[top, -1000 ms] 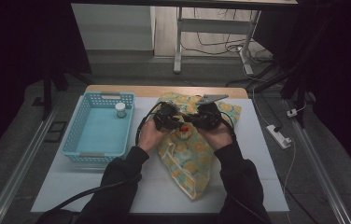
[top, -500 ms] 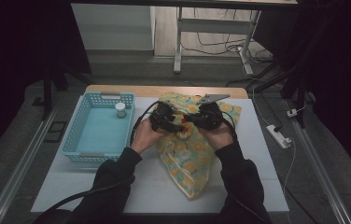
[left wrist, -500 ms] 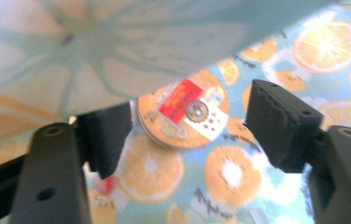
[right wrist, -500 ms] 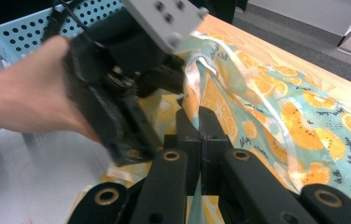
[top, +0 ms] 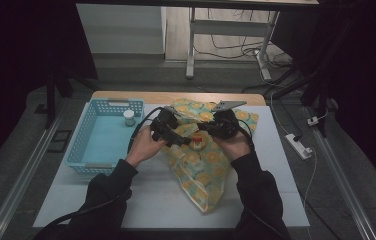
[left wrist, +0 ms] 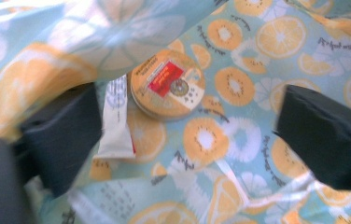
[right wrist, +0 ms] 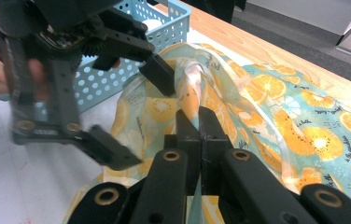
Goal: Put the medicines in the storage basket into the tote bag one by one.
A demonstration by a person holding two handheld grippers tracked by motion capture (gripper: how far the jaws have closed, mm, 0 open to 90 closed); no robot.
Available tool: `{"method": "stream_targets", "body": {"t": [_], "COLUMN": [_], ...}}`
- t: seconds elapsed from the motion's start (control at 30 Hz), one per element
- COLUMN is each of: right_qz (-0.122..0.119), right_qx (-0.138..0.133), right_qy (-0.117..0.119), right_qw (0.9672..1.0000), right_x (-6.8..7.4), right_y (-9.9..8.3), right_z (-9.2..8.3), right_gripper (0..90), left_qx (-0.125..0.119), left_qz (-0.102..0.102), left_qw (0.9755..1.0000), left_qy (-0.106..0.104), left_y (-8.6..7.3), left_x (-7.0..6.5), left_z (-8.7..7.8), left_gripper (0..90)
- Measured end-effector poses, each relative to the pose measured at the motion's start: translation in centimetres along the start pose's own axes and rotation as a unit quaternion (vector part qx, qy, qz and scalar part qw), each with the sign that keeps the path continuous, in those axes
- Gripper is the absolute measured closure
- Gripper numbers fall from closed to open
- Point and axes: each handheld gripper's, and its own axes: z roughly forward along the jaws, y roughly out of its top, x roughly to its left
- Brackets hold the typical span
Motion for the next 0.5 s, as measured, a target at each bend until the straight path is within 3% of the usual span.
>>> {"method": "stream_targets", "body": {"t": [0.3,0.5], "right_qz": [0.000,-0.001], "right_qx": [0.000,0.001], "right_qy": [0.001,0.001], "right_qw": [1.0000,1.0000], "right_x": [0.0,0.1], "right_y": [0.0,0.0], "right_z": [0.1,0.1], "right_gripper": [90.0,90.0], "left_qx": [-0.016,-0.040], "left_qz": [-0.005,-0.015], "left_qw": [0.9999,0.9991], "left_qy": [-0.003,0.003], "left_y": [-1.0,-1.9], "left_x": [0.8,1.8], "left_z": [-1.9,-3.1], "left_gripper": [0.0,0.0]}}
